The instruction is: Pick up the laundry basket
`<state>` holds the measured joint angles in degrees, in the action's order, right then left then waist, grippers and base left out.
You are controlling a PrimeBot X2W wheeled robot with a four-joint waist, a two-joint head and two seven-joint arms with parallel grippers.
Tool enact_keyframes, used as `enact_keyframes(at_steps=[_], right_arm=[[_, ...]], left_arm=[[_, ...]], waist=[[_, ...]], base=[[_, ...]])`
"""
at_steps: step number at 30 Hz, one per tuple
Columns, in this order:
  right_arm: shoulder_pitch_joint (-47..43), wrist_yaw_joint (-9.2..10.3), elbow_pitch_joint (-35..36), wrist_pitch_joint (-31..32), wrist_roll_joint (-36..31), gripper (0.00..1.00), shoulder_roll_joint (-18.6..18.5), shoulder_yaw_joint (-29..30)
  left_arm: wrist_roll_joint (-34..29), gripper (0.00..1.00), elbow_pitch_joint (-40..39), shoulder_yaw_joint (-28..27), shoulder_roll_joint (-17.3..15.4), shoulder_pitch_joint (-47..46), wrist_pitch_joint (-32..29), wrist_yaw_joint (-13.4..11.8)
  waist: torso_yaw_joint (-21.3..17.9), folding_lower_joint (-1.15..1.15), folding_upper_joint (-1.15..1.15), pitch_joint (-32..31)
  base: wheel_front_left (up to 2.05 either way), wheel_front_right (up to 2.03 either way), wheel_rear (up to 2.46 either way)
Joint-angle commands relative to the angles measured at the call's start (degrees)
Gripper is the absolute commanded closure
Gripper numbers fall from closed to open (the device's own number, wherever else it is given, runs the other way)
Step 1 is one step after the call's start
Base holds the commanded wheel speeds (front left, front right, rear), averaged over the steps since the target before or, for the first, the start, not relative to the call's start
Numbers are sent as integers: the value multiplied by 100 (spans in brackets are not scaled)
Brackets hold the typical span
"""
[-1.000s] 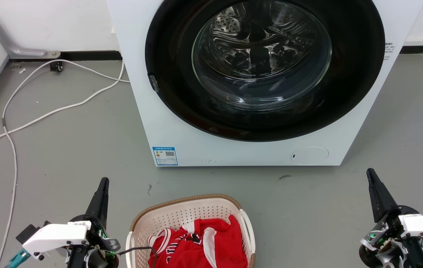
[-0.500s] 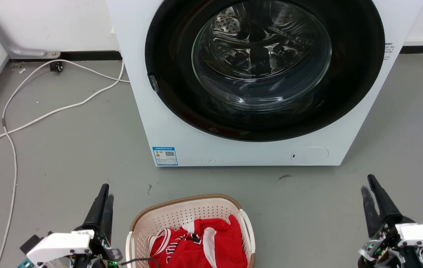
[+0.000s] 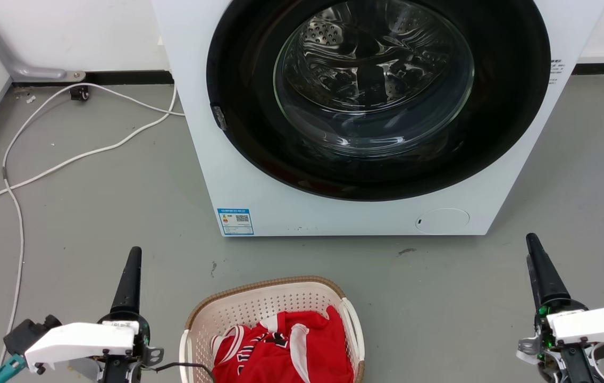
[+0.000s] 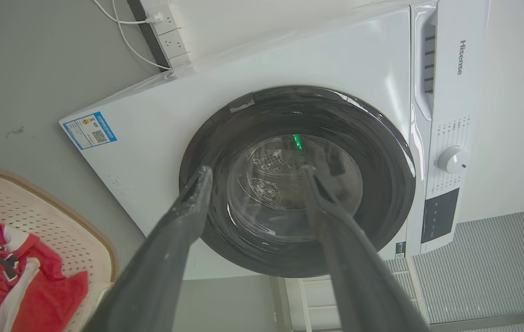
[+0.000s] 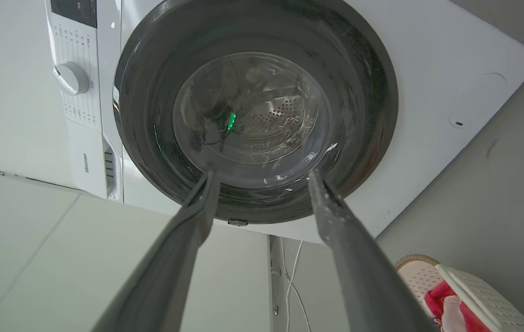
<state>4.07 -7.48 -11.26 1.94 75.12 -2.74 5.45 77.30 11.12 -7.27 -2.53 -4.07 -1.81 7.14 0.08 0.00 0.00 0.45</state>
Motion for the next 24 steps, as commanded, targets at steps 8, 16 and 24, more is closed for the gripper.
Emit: enact_keyframes(at_steps=[8, 16, 24], right_arm=[[-13, -2, 364, -243, -1457, 0, -20, -90], [-124, -2, 391, -463, -2624, 0, -21, -197], [-176, -2, 436, -623, -3367, 0, -21, -274]], left_arm=[[-1226, 0, -357, 79, -24, 19, 231, -119], [-2287, 0, -473, 187, -27, 107, 450, -233], [-2977, 0, -506, 239, -30, 177, 611, -279]], waist=[[4, 0, 0, 14], [13, 0, 0, 23], [14, 0, 0, 28]], base=[[0, 0, 0], [0, 0, 0], [0, 0, 0]])
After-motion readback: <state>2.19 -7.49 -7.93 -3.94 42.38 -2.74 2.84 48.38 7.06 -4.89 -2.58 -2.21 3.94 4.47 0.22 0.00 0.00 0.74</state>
